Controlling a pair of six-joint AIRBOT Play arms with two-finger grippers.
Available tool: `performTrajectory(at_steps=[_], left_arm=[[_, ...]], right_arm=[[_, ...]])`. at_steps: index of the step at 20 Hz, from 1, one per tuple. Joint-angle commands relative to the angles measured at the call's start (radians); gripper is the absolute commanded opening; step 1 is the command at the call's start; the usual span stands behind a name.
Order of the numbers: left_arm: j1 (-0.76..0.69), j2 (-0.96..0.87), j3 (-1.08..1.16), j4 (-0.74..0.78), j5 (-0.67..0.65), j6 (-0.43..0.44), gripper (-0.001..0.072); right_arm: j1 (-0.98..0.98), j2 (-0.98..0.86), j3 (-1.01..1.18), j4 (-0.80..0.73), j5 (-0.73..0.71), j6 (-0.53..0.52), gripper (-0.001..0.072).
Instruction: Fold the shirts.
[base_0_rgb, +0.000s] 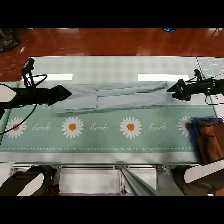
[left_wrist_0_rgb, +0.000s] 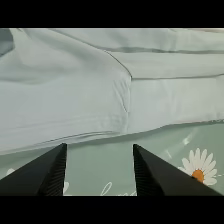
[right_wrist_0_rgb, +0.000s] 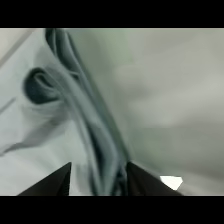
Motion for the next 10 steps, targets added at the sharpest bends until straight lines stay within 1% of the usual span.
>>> performTrajectory(at_steps=[1, 2, 3, 4, 5, 6, 7, 8, 10], left_arm=[[-0.022, -0.015, -0.015, -0.022, 0.028, 0.0, 0.0504], [-0.022, -0.02, -0.014, -0.023, 0.028, 0.0, 0.0504], [-0.022, -0.025, -0.015, -0.03, 0.027, 0.0, 0.0504], [-0.022, -0.027, -0.014, -0.038, 0.027, 0.0, 0.0503], [-0.022, -0.029, -0.014, -0.047, 0.027, 0.0, 0.0501], [-0.022, -0.029, -0.014, -0.053, 0.027, 0.0, 0.0403], [-0.022, -0.029, -0.014, -0.057, 0.027, 0.0, 0.0161], [-0.022, -0.029, -0.014, -0.073, 0.028, 0.005, 0.0021], [-0.032, -0.029, -0.014, -0.12, 0.049, 0.025, 0.0016]], right_arm=[[0.078, -0.054, -0.001, 0.031, -0.023, -0.014, 0.0407], [0.1, -0.054, 0.0, 0.037, -0.029, -0.026, 0.0397], [0.121, -0.054, 0.018, 0.034, -0.014, -0.028, 0.0357], [0.135, -0.053, 0.048, 0.031, 0.017, -0.038, 0.0124], [0.142, -0.046, 0.085, 0.035, 0.055, -0.058, 0.002], [0.146, -0.023, 0.116, 0.026, 0.077, -0.065, 0.002], [0.145, 0.011, 0.134, 0.013, 0.084, -0.064, 0.002], [0.138, 0.062, 0.138, -0.008, 0.083, -0.063, 0.002], [0.125, 0.171, 0.137, -0.087, 0.109, -0.058, 0.002]])
